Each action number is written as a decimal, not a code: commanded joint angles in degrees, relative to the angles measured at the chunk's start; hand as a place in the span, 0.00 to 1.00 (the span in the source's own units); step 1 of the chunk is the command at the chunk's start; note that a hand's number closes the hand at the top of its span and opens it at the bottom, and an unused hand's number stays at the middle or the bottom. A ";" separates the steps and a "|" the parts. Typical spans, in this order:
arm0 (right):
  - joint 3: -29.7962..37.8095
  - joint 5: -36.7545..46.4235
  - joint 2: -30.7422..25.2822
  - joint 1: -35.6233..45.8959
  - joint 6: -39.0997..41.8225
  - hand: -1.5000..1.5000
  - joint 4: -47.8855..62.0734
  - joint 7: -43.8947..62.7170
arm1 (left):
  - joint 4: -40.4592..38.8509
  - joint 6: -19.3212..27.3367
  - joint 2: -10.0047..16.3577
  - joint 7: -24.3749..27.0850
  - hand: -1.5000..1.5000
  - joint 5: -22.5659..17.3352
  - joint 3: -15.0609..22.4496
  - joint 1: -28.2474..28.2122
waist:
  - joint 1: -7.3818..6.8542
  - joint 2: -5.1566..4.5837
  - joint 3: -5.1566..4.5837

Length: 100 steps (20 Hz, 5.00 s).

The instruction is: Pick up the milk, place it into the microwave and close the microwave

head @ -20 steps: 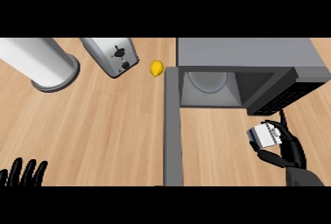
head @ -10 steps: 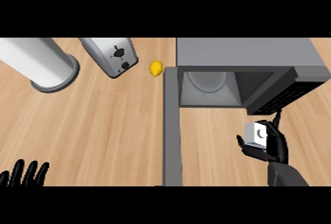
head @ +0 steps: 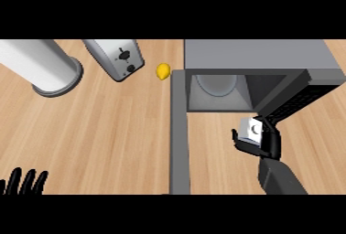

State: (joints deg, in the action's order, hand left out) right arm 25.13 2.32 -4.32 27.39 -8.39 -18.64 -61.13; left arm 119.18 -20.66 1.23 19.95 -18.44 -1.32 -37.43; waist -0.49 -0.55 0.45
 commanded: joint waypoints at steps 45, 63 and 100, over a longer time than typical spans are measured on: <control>-33.62 -2.59 4.32 -10.37 -17.53 1.00 -49.72 36.79 | -1.73 -2.37 -1.11 2.14 0.00 0.32 -1.32 -2.98 | -0.26 0.46 -0.43; -21.74 -7.34 0.65 20.53 -24.05 1.00 -0.63 23.97 | -3.41 -7.88 2.48 1.31 0.00 -5.80 -7.47 -1.56 | -3.28 -0.71 -0.33; -16.74 -3.00 -7.78 31.34 -47.36 1.00 10.33 13.43 | -8.97 -8.77 3.53 0.96 0.00 -4.06 -7.92 5.22 | -8.00 -3.51 -0.15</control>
State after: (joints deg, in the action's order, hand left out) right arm 8.02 -1.00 -12.36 57.93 -50.15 -8.73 -46.06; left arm 111.23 -29.93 4.85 20.94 -22.68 -9.07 -33.86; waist -8.09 -3.64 0.29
